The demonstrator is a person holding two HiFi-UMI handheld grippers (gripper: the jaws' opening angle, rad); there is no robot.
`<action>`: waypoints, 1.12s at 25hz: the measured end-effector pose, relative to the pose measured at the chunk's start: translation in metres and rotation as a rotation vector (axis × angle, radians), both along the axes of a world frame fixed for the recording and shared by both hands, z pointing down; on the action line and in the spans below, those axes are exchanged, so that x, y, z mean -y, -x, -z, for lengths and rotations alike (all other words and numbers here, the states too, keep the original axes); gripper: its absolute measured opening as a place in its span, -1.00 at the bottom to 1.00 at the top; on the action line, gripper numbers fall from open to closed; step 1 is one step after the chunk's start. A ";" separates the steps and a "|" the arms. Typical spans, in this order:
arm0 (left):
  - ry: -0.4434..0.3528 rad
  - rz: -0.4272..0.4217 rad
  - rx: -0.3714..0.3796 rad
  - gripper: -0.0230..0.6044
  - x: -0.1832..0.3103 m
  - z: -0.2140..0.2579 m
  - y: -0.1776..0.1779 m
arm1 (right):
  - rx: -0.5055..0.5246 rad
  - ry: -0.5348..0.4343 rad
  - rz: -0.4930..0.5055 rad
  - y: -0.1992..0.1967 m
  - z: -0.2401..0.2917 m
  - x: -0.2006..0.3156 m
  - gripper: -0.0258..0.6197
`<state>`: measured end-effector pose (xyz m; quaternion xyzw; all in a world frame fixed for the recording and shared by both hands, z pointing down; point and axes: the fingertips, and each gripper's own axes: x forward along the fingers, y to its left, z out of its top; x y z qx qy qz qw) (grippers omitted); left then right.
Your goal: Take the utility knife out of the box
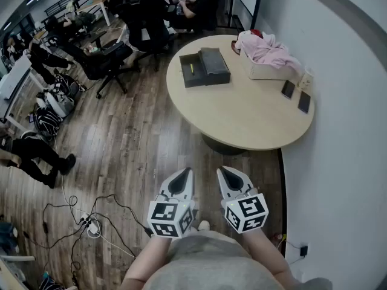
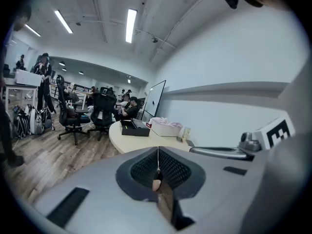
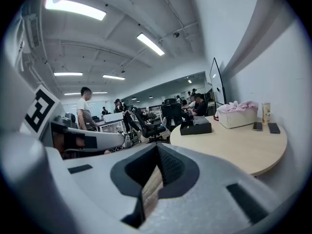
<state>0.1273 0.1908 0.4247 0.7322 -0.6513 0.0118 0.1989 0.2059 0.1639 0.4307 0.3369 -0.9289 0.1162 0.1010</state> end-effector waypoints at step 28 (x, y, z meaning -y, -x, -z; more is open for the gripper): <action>0.001 0.092 -0.020 -0.92 -0.013 -0.005 0.007 | 0.060 -0.014 0.100 0.012 0.014 -0.010 -0.92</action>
